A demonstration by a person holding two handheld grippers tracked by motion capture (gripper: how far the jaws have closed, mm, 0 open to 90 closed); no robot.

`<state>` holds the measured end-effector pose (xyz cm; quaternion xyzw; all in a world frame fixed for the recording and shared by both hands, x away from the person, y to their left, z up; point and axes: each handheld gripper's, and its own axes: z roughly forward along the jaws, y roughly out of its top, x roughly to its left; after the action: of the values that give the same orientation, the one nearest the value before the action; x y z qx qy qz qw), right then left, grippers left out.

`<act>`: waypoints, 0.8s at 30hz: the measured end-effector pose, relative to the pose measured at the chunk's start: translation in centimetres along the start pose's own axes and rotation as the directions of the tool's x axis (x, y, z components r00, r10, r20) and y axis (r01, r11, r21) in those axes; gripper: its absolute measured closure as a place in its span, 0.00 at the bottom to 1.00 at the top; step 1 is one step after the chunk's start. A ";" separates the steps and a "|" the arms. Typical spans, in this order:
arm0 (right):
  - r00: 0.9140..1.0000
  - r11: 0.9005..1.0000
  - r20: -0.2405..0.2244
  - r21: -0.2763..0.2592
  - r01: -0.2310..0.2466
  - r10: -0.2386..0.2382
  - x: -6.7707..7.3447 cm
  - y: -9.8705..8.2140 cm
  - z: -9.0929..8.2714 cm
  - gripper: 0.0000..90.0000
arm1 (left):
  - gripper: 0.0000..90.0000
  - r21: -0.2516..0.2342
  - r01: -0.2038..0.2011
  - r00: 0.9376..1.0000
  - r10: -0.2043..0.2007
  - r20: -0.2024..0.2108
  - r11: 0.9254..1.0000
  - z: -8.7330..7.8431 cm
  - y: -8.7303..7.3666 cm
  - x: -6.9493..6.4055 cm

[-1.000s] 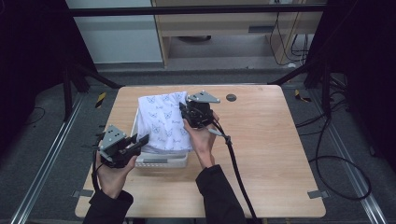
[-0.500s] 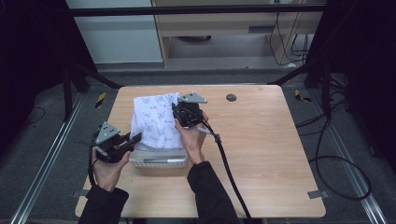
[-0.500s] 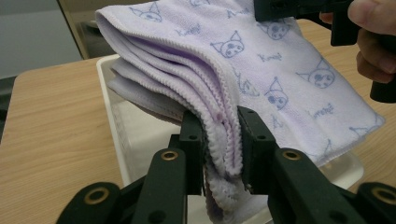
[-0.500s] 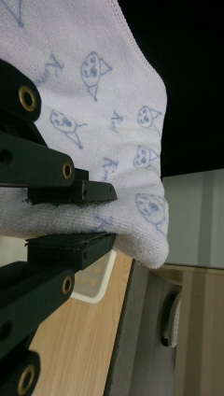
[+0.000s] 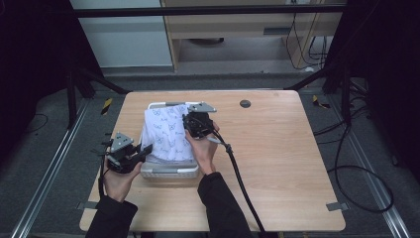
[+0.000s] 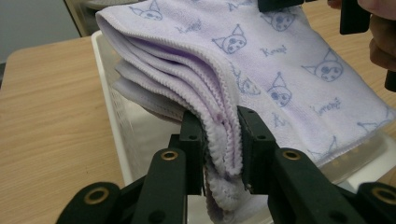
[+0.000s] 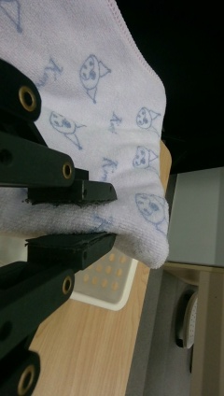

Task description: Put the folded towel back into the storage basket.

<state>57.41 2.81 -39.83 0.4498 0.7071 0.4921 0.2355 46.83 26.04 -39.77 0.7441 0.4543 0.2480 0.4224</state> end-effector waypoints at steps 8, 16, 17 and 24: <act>1.000 1.000 0.008 0.026 0.014 -0.015 0.0 -0.8 1.1 0.84 | 0.81 0.032 -0.003 1.000 0.003 -0.016 0.999 1.0 -0.7 0.3; 1.000 0.999 0.025 0.051 0.011 -0.013 -0.3 -1.7 1.5 0.84 | 0.81 0.066 -0.001 1.000 0.002 -0.014 0.998 2.1 -1.2 0.3; 1.000 0.998 0.025 0.057 0.005 -0.006 -0.4 -1.8 1.5 0.84 | 0.81 0.069 -0.003 1.000 0.004 -0.018 0.998 2.2 -1.2 0.3; 1.000 0.996 0.022 0.085 0.009 -0.011 -0.5 -2.5 2.1 0.84 | 0.81 0.100 -0.004 1.000 0.006 -0.023 0.995 2.9 -1.6 0.5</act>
<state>58.29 3.11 -43.06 0.4612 0.7269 0.4556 0.2264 48.43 25.67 -42.66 0.7625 0.4692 0.2344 0.3788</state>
